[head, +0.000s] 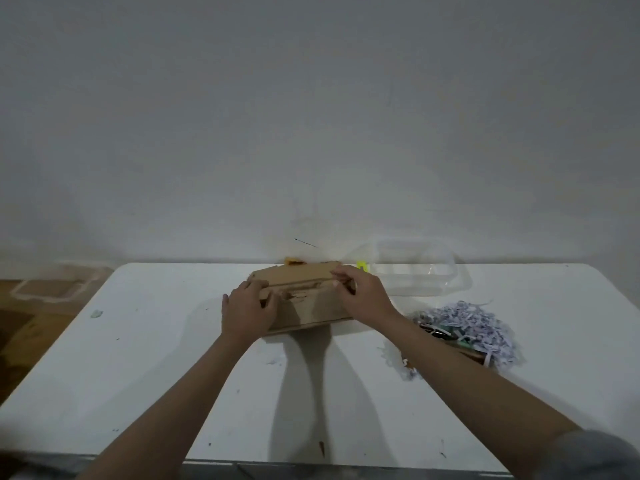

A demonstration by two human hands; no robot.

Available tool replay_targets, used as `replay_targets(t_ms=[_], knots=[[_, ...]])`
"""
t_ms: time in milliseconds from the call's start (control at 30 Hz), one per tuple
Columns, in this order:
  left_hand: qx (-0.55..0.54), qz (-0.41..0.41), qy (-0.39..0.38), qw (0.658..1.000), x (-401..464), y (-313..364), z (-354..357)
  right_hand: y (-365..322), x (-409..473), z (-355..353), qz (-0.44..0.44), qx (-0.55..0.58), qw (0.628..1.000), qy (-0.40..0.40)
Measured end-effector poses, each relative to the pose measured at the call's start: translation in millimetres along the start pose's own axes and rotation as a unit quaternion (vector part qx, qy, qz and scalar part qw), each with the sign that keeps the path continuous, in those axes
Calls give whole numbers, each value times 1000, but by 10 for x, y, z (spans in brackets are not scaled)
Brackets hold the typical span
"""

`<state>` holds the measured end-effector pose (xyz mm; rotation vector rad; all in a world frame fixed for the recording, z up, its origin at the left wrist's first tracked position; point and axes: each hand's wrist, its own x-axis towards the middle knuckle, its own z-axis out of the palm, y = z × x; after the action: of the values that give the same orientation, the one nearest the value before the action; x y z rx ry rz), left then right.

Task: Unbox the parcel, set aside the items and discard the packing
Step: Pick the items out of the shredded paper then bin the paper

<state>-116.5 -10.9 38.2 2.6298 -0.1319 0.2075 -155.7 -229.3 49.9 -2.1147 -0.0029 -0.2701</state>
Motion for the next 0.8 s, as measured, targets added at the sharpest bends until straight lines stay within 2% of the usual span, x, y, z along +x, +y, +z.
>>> replay_targets(t_ms=[100,267,433,500,667,800], knots=[[-64,13,15,998,-46,-108,-25,10,-32,67,4,-46,999,16],[-73,46,34,996,-218,-302,71,138,-313,114,-13,-125,992,-17],[-38,171,23,984,-303,-519,162,229,-473,172,-32,-160,987,-2],[-21,192,-3,981,-305,-548,165,225,-487,192,-30,-158,987,11],[7,164,-87,983,-248,-636,140,219,-431,182,-26,-169,985,15],[-39,162,-105,980,-215,-693,163,98,-260,286,-155,-199,967,29]])
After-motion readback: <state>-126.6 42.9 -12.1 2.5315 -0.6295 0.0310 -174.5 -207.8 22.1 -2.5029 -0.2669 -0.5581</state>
